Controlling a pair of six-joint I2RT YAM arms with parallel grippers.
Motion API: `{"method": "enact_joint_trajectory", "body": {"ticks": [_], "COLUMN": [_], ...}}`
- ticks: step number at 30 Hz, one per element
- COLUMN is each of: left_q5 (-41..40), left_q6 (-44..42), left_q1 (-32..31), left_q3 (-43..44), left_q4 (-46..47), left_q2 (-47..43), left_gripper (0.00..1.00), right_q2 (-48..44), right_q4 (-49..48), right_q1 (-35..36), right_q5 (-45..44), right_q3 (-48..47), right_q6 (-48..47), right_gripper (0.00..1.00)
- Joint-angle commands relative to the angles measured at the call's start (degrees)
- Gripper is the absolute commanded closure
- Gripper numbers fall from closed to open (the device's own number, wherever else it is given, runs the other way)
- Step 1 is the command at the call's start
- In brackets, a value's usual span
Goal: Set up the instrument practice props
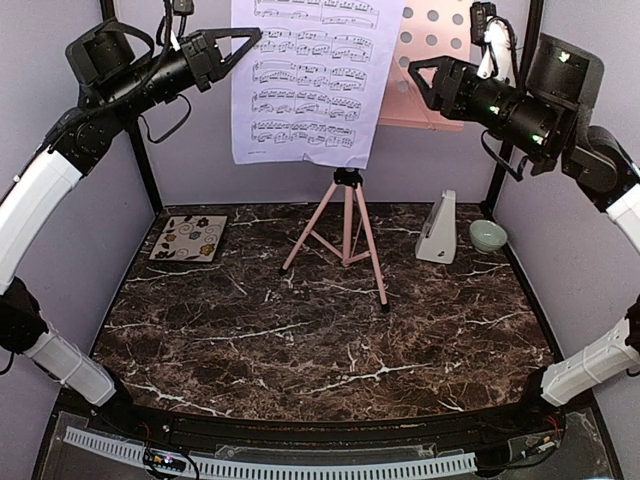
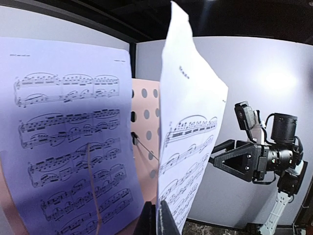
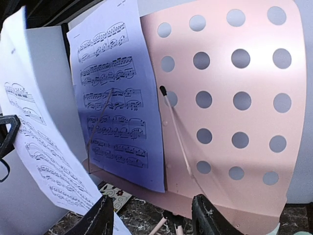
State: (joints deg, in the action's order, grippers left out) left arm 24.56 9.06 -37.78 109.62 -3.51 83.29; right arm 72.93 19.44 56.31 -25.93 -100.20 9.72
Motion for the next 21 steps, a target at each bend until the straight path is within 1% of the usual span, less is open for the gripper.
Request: {"method": "enact_joint_trajectory", "body": {"ticks": [1,4,8,11,15,21], "left_q5": [-10.35,-13.4,-15.42,-15.89,-14.98,-14.1], "left_q6": [1.03,0.33,-0.22,-1.26,-1.8,-2.82], "left_q1": [-0.15,-0.11,-0.11,-0.1,-0.09,-0.09], "left_q3": [3.65,5.43,8.09,10.03,11.92,14.67], "left_q4": [1.52,2.16,2.68,3.49,5.05,5.26], "left_q2": [-0.55,0.12,1.36,2.14,3.13,5.0], "left_gripper": [1.0,1.0,1.0,1.0,1.0,1.0], "right_q2": [6.47,11.74,17.35,17.94,19.5,22.33], "right_q4": [3.24,6.21,9.62,8.53,6.44,6.31], "right_q1": [0.11,-0.05,-0.54,-0.66,-1.91,-3.83], "right_q5": [-7.52,-10.05,-13.46,-14.71,-13.96,-13.82], "right_q3": [-8.29,-15.91,-24.35,-25.58,-24.84,-26.74], "right_q6": [-3.62,-5.49,-6.95,-7.58,-7.6,-9.9], "right_gripper": [0.44,0.43,0.43,0.46,0.48,0.52]}}
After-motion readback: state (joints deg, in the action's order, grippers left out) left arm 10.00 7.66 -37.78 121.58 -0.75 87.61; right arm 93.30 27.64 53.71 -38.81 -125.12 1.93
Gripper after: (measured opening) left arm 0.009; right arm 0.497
